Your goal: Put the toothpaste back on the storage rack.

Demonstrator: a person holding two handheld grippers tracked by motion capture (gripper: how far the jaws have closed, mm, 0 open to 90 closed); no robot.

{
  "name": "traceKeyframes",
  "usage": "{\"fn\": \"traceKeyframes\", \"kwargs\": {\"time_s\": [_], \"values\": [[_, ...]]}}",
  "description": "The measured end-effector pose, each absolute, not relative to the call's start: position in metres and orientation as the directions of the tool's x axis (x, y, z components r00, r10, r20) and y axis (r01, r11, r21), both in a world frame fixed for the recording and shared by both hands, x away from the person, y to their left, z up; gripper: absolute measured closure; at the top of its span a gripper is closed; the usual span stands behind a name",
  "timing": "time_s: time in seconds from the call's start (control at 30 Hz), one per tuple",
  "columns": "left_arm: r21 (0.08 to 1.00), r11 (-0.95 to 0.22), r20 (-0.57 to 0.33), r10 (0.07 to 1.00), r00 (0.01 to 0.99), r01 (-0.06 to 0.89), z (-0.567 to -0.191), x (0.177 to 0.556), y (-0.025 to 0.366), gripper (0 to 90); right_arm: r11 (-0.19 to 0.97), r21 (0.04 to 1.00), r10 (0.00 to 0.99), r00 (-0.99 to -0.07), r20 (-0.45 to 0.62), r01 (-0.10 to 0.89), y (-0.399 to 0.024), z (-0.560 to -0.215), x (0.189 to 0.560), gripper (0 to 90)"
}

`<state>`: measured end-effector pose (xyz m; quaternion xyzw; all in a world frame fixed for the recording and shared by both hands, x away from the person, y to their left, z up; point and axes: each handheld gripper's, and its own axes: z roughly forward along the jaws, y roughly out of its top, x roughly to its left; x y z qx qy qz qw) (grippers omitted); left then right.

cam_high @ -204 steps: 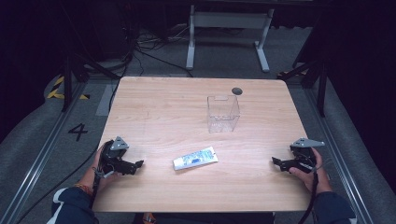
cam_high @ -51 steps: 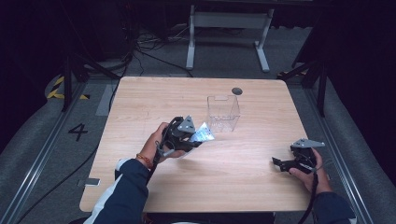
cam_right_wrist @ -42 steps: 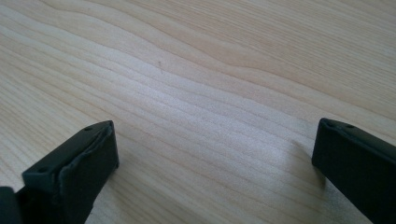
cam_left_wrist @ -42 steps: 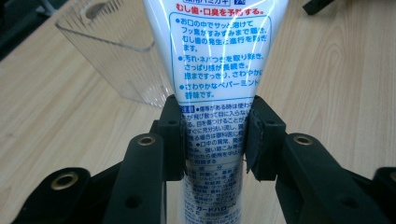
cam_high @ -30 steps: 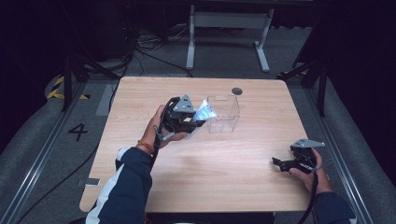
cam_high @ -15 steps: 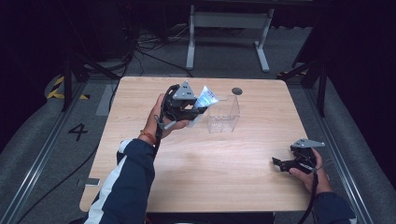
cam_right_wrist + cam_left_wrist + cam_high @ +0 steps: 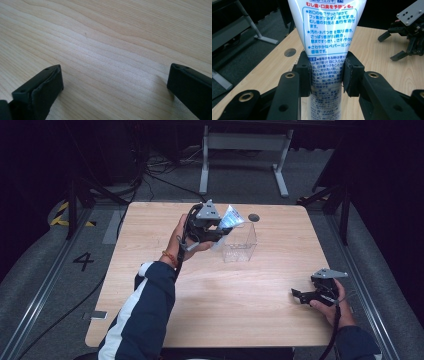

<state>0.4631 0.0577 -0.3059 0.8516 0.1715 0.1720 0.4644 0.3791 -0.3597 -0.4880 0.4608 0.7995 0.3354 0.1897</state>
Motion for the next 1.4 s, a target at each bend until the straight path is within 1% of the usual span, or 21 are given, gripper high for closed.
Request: {"fn": "traceKeyframes", "kwargs": {"time_s": [0.4,0.5,0.6,0.8,0.93,1.0,1.07,1.27,1.4], "values": [[0.861,-0.492,0.12,0.447,0.886,0.132,-0.305,0.48,0.033,64.9,0.351,0.711,0.864,-0.504,0.005,0.609,-0.36,-0.488,0.379,0.5],[0.868,-0.478,0.103,0.441,0.891,0.136,-0.307,0.484,0.028,64.8,0.351,0.711,0.864,-0.504,0.005,0.609,-0.36,-0.488,0.379,0.5],[0.863,-0.488,0.115,0.445,0.888,0.133,-0.308,0.487,0.025,64.8,0.352,0.711,0.863,-0.505,0.005,0.608,-0.36,-0.488,0.379,0.5],[0.867,-0.479,0.101,0.439,0.893,0.138,-0.311,0.497,0.018,64.8,0.351,0.711,0.863,-0.505,0.006,0.609,-0.36,-0.488,0.379,0.5],[0.871,-0.473,0.101,0.44,0.892,0.135,-0.315,0.503,0.014,64.7,0.351,0.711,0.863,-0.505,0.006,0.609,-0.36,-0.488,0.379,0.5],[0.874,-0.465,0.102,0.455,0.885,0.138,-0.32,0.507,0.012,64.6,0.351,0.711,0.863,-0.505,0.006,0.609,-0.36,-0.488,0.379,0.5],[0.869,-0.477,0.12,0.466,0.877,0.134,-0.324,0.509,0.009,64.6,0.351,0.711,0.863,-0.505,0.007,0.609,-0.36,-0.488,0.379,0.5],[0.874,-0.461,0.104,0.483,0.87,0.151,-0.334,0.516,0.007,64.5,0.352,0.711,0.863,-0.505,0.006,0.608,-0.36,-0.488,0.379,0.5],[0.867,-0.473,0.103,0.479,0.872,0.157,-0.339,0.519,0.006,64.4,0.353,0.712,0.863,-0.506,0.004,0.607,-0.36,-0.488,0.379,0.5]]}}
